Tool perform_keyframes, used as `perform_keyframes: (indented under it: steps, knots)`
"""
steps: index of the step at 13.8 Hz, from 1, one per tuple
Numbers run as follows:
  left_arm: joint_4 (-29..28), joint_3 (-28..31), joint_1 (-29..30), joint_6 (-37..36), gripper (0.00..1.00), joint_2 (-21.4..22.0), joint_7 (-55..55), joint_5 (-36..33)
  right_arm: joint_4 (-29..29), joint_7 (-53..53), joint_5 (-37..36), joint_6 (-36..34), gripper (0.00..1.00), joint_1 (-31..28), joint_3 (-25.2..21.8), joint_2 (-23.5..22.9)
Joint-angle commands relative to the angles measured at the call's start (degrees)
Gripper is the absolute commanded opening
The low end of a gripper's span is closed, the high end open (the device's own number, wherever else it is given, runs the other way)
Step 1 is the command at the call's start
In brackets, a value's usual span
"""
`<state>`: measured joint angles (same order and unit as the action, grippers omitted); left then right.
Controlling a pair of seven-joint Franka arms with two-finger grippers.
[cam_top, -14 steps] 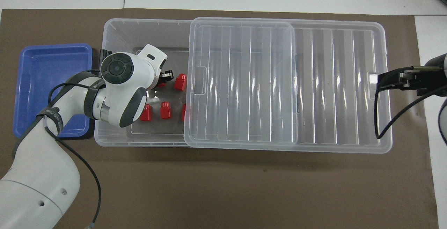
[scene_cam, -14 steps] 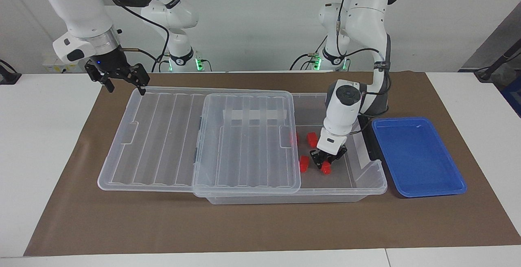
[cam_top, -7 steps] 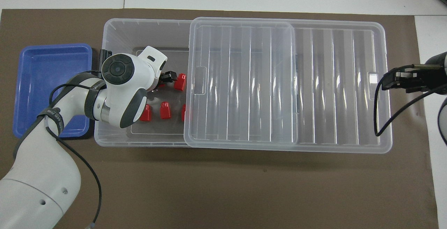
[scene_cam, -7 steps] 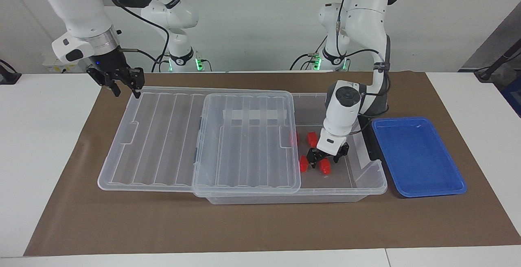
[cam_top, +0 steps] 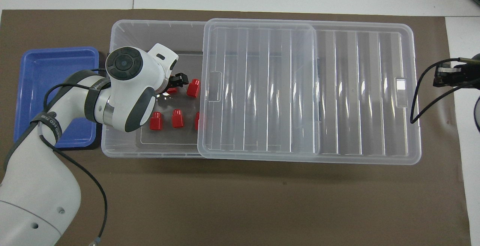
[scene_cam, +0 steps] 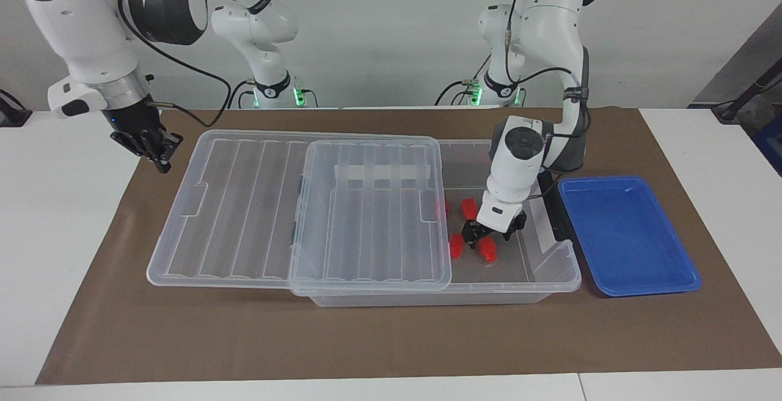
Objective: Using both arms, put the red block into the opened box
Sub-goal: 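Lower the red block beside the other blocks and open the left gripper, then withdraw the left gripper to the tray while the right gripper reaches the lid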
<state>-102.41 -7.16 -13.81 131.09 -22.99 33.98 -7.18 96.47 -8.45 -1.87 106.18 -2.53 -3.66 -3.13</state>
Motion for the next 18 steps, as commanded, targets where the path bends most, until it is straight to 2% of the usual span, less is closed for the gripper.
perform_keyframes:
  steps: [1,6,9,11,14,18]
  knots:
    - [0.2,0.4,-0.3,-6.1,1.00,4.3,0.1,-0.1,0.3,0.4,1.2,2.8,0.00,-0.2,-1.4,-2.2]
    - [1.0,0.6,0.2,-19.1,1.00,14.3,-0.3,4.5,0.2,3.7,1.3,7.3,0.00,-0.5,-2.3,-6.8]
    - [7.1,1.2,0.4,-31.0,1.00,16.5,-1.1,4.5,0.7,4.1,3.1,8.1,0.00,-0.4,-2.5,-7.2]
    - [8.1,2.3,2.9,-35.8,1.00,19.5,-8.7,4.5,2.0,4.2,3.1,8.4,0.00,-0.2,-2.5,-7.4]
    - [7.5,2.2,10.4,-38.8,1.00,22.8,-24.5,4.5,3.5,6.6,3.1,10.7,0.00,0.0,-2.5,-7.3]
    - [6.4,2.5,15.5,-37.6,1.00,23.4,-26.3,4.5,4.0,6.6,3.1,11.6,0.00,0.7,-1.3,-7.2]
